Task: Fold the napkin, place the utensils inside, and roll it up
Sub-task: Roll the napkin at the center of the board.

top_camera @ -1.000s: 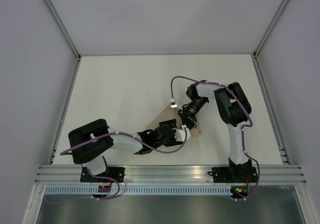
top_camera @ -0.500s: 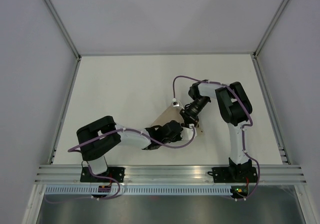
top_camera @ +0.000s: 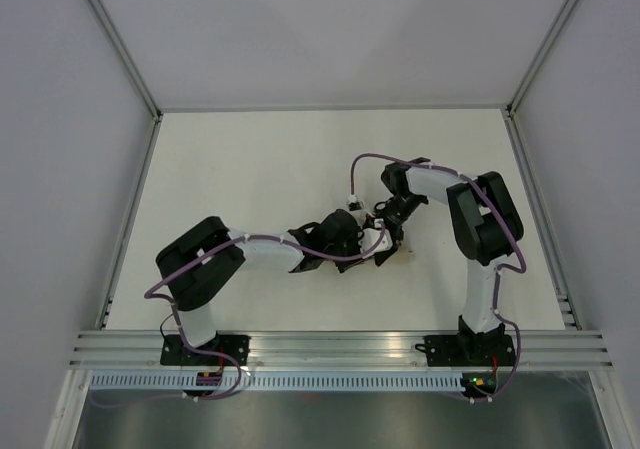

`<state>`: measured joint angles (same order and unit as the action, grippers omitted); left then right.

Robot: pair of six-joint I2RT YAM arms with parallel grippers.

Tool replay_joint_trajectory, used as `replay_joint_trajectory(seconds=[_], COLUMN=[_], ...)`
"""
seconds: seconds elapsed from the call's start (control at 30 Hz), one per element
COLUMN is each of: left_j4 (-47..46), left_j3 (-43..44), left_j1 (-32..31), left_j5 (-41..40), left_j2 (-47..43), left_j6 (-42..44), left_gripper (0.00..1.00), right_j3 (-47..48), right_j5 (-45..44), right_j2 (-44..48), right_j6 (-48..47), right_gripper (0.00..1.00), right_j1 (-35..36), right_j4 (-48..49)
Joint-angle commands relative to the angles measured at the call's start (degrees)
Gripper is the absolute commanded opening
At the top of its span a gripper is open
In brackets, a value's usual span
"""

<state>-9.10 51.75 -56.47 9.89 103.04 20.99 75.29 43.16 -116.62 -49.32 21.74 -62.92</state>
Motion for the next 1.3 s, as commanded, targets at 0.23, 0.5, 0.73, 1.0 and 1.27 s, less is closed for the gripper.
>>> replay_joint_trajectory(seconds=[0.23, 0.5, 0.73, 1.0, 1.27], left_j4=[12.88, 21.04, 25.89, 27.12, 27.74], left_j3=[1.95, 9.32, 14.78, 17.33, 19.35], left_j1=[3.82, 9.7, 12.7, 13.93, 14.02], left_j5=[16.81, 29.39, 36.34, 37.39, 37.22], left_j2=[6.55, 13.14, 19.73, 21.67, 22.73], left_j6=[-5.96, -7.63, -8.6, -10.71, -12.2], left_gripper=[0.02, 0.02, 0.02, 0.02, 0.02], right_j3=[-4.61, -15.59, -28.43, -41.26, -45.58], right_j5=[-7.3, -5.89, -5.98, -11.68, -19.32], right_j2=[11.49, 24.67, 38.63, 49.9, 51.31], right_j6=[6.16, 6.52, 3.36, 1.77, 2.3], right_gripper=[0.57, 0.57, 0.6, 0.64, 0.64], right_j1=[-3.36, -6.71, -5.83, 1.11, 9.63], right_j4=[17.64, 29.68, 37.77, 46.03, 51.83])
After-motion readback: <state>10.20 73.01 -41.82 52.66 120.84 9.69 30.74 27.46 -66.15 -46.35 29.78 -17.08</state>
